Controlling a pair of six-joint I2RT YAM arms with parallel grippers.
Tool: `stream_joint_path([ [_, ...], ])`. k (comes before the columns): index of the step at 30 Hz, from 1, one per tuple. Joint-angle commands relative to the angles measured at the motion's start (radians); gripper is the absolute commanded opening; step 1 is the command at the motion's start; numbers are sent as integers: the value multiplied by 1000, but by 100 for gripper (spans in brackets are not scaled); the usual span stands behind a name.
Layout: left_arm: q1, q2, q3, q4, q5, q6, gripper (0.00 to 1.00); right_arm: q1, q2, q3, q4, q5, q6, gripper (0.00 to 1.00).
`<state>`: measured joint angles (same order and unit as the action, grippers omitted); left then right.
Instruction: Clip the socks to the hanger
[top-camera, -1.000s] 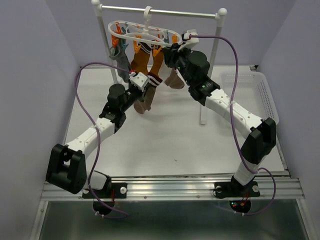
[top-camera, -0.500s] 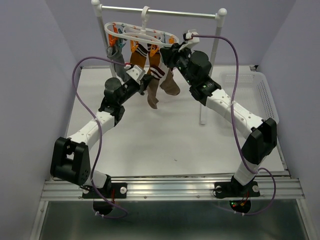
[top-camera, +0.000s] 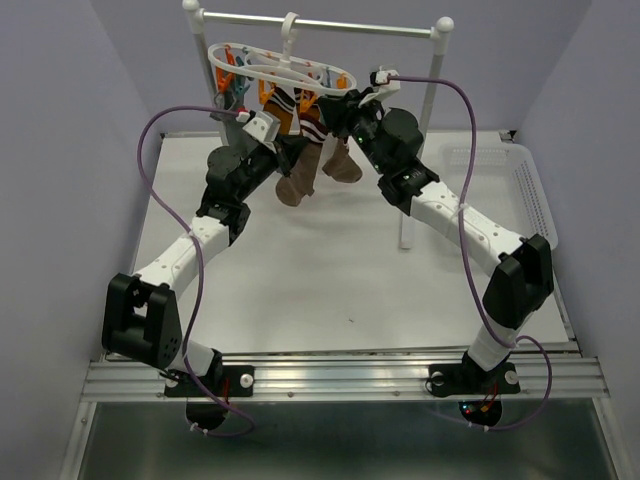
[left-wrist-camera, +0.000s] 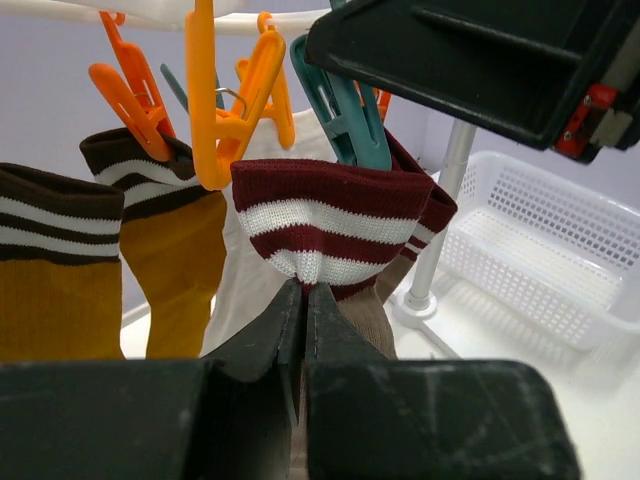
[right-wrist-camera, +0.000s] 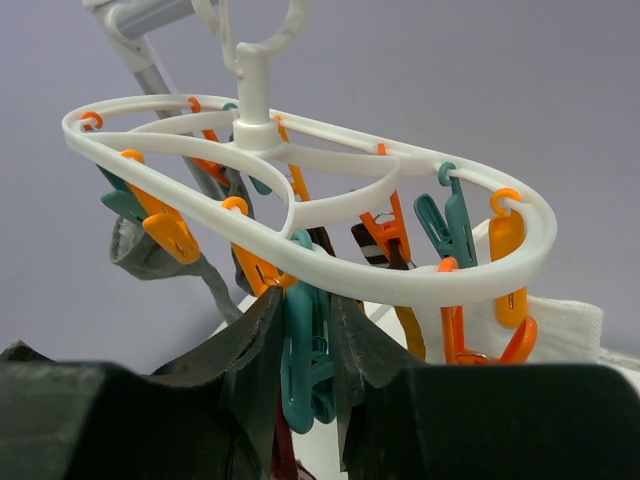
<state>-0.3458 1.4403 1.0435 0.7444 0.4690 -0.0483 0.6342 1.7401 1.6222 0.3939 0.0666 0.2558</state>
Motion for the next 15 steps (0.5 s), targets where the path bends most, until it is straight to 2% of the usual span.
stream_joint_path([
  [1, -15, -9, 67, -10, -66, -58, 0, 4, -25, -47, 143, -39, 25, 1],
  [15, -47, -9, 58, -69, -93, -22, 0, 4, -2, -39, 175, -37, 28, 1],
])
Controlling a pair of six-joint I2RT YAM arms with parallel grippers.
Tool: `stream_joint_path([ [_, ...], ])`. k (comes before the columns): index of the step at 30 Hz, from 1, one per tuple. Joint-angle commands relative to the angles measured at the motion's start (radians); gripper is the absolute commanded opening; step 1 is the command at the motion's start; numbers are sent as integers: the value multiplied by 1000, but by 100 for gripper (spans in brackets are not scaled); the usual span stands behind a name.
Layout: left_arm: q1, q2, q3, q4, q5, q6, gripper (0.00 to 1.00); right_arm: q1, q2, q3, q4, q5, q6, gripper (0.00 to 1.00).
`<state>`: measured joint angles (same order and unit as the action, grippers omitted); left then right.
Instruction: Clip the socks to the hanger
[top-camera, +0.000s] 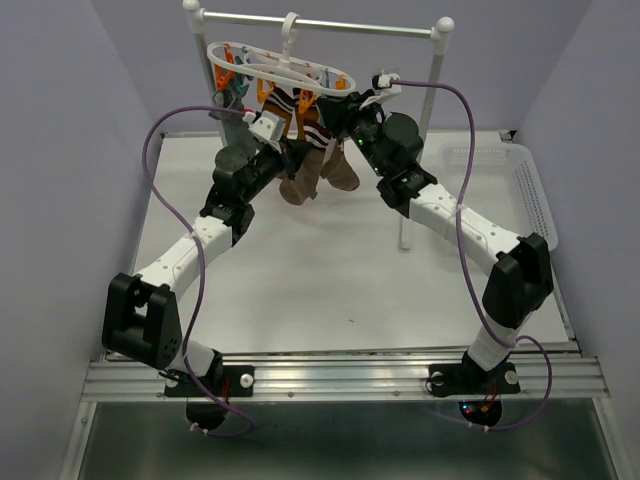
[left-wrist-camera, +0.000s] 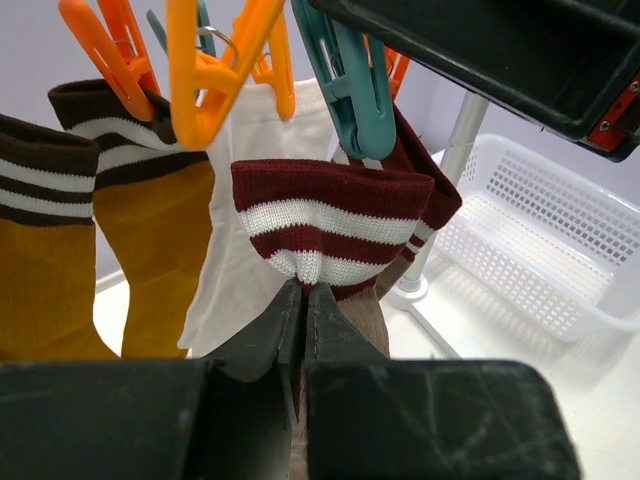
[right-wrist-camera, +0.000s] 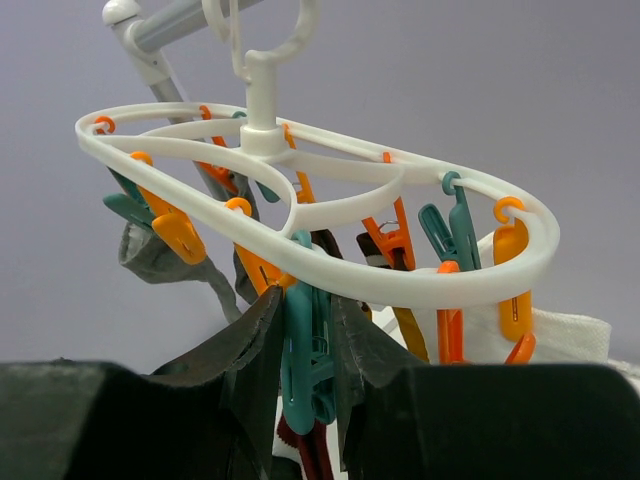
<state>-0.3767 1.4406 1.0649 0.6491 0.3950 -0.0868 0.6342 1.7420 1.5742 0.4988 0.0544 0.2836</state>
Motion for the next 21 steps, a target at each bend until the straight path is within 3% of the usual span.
stream_joint_path([
  [1, -25, -6, 50, 6, -31, 24, 0, 4, -4, 7, 70, -27, 0, 1],
  [21, -68, -16, 93, -46, -84, 12, 0, 4, 33, 18, 81, -25, -63, 1],
])
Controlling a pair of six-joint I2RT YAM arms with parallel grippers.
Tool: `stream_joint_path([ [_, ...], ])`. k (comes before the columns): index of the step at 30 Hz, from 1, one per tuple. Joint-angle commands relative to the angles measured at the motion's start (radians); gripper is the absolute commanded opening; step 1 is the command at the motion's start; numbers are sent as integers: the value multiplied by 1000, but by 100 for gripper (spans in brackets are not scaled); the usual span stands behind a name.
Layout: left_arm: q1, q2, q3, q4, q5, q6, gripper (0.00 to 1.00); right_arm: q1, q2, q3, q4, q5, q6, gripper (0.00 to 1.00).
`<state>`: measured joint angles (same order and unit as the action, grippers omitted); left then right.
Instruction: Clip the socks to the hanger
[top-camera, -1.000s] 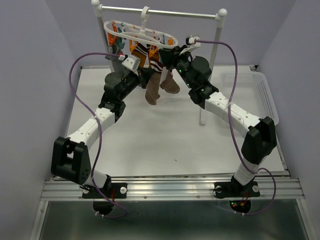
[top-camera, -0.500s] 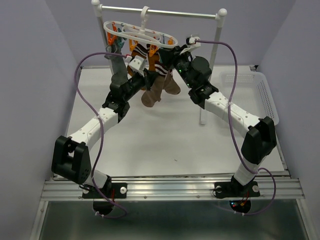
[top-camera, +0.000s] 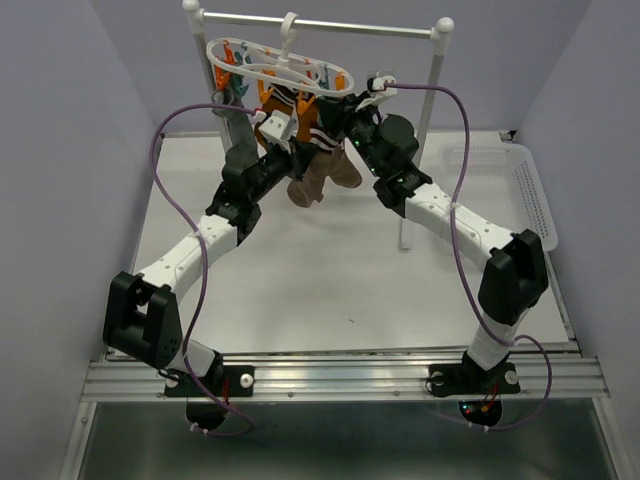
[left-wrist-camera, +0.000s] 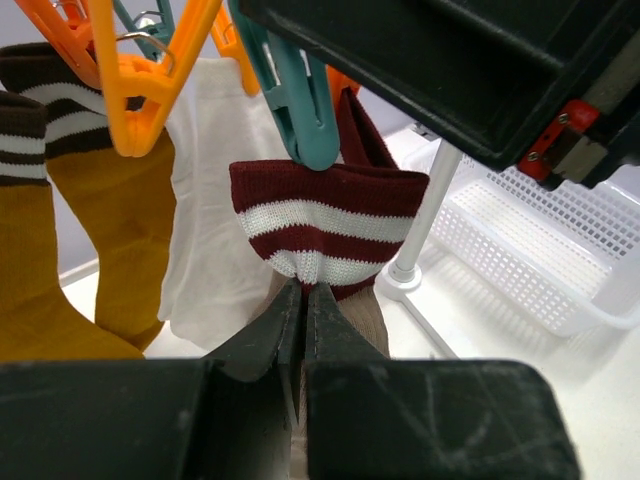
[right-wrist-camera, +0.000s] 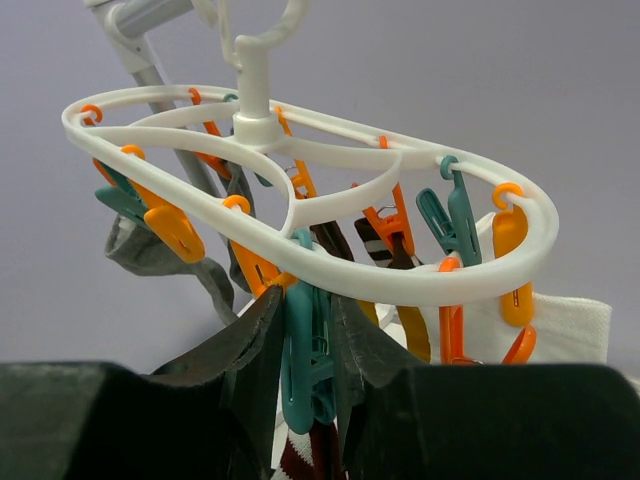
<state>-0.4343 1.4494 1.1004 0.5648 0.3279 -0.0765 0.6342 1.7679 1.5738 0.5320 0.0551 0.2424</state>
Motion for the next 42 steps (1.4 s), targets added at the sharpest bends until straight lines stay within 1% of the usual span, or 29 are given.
stream_joint_path([
  [1, -11, -23, 61, 34, -16, 0, 0, 4, 10, 20, 48, -29, -23, 1],
  [10, -11, -26, 64, 30, -20, 1, 0, 4, 15, 18, 48, -40, -29, 1],
  [16, -11, -44, 59, 35, -46, -6, 0, 4, 7, 8, 51, -38, -32, 1],
  [22, -11, -64, 46, 49, -39, -20, 0, 4, 1, -4, 59, -25, -38, 1],
  [27, -11, -84, 32, 63, -3, -28, 0, 4, -4, -15, 74, -34, -43, 1],
  [34, -6, -101, 15, 86, -1, -43, 0, 4, -13, -27, 74, -32, -52, 1],
  [42, -4, -90, 4, 96, -49, -54, 0, 4, -45, -55, 80, -12, -23, 1],
])
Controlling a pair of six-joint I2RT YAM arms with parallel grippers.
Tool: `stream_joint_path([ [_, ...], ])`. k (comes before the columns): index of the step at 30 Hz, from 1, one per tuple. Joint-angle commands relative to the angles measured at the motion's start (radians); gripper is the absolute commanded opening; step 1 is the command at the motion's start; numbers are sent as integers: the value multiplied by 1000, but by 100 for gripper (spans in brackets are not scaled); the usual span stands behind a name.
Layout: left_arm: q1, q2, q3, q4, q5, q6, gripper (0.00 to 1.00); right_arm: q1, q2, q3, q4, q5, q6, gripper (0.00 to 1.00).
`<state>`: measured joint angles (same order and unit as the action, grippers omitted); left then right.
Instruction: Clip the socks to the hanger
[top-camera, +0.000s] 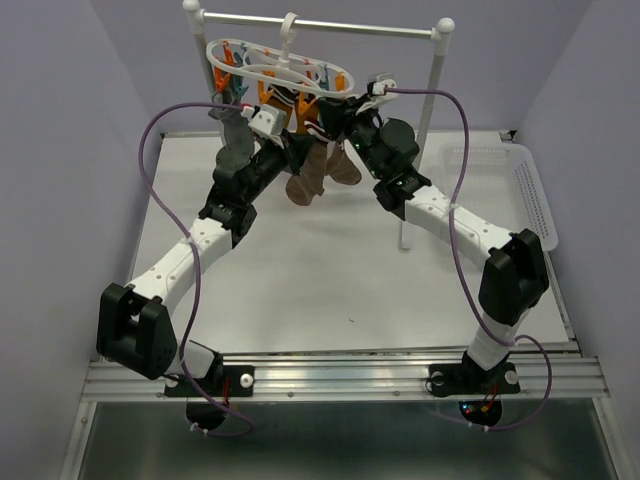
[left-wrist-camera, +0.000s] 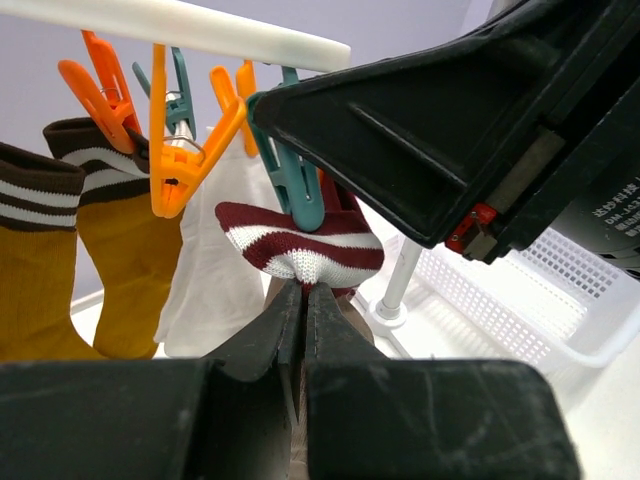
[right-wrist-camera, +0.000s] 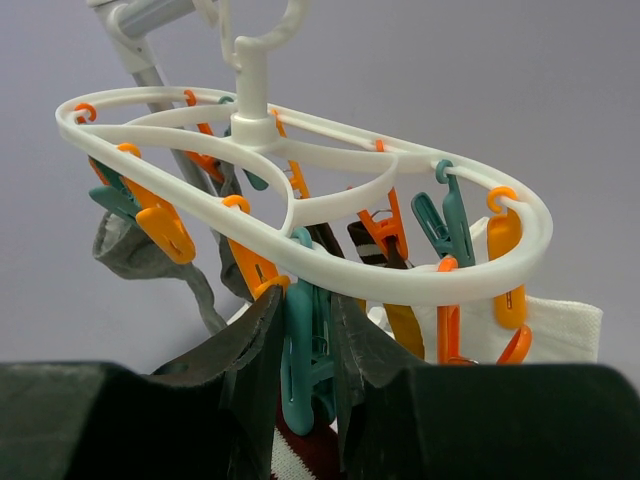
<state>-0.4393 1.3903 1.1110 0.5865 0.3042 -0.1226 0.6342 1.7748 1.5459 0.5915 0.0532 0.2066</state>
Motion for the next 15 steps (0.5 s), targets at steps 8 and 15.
stream_joint_path([
  [8, -1, -2, -25, 99, 13, 23, 0, 4, -72, -26, -12, 13, 48, 1],
  [15, -1, 1, -37, 122, 45, 54, 0, 4, -74, -21, -19, 19, 66, 1],
])
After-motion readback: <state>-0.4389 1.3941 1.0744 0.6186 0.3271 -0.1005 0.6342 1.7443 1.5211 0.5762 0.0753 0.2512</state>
